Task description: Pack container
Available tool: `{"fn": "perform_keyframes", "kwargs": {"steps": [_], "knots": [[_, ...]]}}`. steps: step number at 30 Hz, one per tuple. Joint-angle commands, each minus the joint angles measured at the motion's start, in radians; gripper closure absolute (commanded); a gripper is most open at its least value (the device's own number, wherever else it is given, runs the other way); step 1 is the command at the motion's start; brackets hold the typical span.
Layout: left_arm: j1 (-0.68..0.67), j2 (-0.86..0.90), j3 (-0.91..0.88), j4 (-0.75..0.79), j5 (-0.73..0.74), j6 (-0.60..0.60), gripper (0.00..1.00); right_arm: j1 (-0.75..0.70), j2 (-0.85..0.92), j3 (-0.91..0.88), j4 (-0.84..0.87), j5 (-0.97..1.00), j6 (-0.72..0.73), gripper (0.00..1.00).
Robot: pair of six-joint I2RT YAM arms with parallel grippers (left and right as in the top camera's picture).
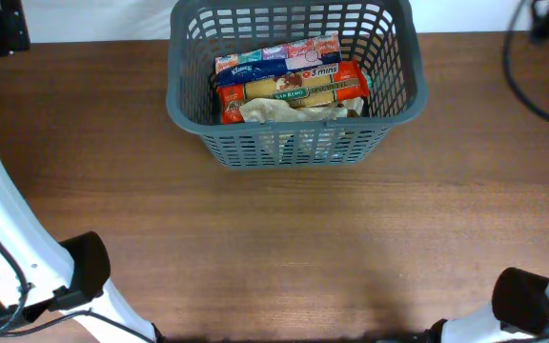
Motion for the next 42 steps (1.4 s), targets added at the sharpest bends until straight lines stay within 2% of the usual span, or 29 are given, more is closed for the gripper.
{"fn": "perform_keyframes", "kwargs": {"steps": [1,9,14,16,23,32,39,42], "knots": [[0.000,-0.020,-0.003,-0.023,0.000,-0.025,0.01,0.097,0.003,-0.002,0.010,-0.050,0.004,0.01],[0.000,-0.020,-0.003,-0.185,0.000,-0.025,0.01,0.344,0.003,-0.002,0.022,-0.050,0.008,0.01],[0.000,-0.020,-0.003,-0.295,0.000,-0.025,0.01,0.455,0.003,-0.002,0.021,-0.050,0.008,0.01],[0.000,-0.020,-0.003,-0.289,-0.001,-0.025,0.01,0.485,0.003,-0.002,0.010,-0.029,-0.015,0.01],[0.000,-0.020,-0.003,-0.294,0.000,-0.025,0.01,0.495,0.003,-0.002,-0.021,0.095,-0.027,0.01],[0.000,-0.020,-0.003,-0.294,0.000,-0.025,0.01,0.495,-0.015,-0.002,-0.046,0.357,-0.027,0.01],[0.000,-0.020,-0.003,-0.294,0.000,-0.025,0.01,0.494,-0.212,-0.019,-0.042,0.408,-0.027,0.01],[0.000,-0.020,-0.003,-0.294,0.000,-0.025,0.01,0.494,-0.371,-0.131,-0.003,0.424,-0.056,0.01]]}}
